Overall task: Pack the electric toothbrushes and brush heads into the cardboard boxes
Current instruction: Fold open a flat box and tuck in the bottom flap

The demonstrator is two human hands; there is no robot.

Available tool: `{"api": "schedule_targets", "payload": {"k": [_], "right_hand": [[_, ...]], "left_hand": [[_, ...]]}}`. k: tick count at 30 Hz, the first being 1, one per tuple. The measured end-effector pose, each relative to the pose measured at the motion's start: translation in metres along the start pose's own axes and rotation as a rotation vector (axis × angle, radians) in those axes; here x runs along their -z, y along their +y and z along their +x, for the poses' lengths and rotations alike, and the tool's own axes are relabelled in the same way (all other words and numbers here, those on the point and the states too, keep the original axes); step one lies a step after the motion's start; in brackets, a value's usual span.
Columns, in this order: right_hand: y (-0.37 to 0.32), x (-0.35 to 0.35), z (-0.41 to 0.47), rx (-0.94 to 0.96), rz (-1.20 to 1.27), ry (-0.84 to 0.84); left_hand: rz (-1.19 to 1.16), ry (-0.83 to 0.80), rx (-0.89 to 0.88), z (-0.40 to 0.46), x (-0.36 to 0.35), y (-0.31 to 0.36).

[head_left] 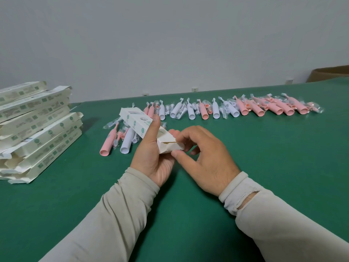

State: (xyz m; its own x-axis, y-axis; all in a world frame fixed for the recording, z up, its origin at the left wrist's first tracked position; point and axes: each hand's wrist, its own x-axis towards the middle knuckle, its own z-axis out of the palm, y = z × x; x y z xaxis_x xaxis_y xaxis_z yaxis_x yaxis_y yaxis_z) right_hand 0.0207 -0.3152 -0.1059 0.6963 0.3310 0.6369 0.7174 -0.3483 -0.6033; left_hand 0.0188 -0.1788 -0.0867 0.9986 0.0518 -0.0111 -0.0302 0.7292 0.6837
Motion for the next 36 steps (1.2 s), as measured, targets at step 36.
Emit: {"api": "schedule_targets", "payload": {"k": [36], "right_hand": [[0.022,0.037,0.017,-0.728,0.773,0.180]], "left_hand": [[2.133,0.088,-0.458,0.001,0.027,0.029]]}}
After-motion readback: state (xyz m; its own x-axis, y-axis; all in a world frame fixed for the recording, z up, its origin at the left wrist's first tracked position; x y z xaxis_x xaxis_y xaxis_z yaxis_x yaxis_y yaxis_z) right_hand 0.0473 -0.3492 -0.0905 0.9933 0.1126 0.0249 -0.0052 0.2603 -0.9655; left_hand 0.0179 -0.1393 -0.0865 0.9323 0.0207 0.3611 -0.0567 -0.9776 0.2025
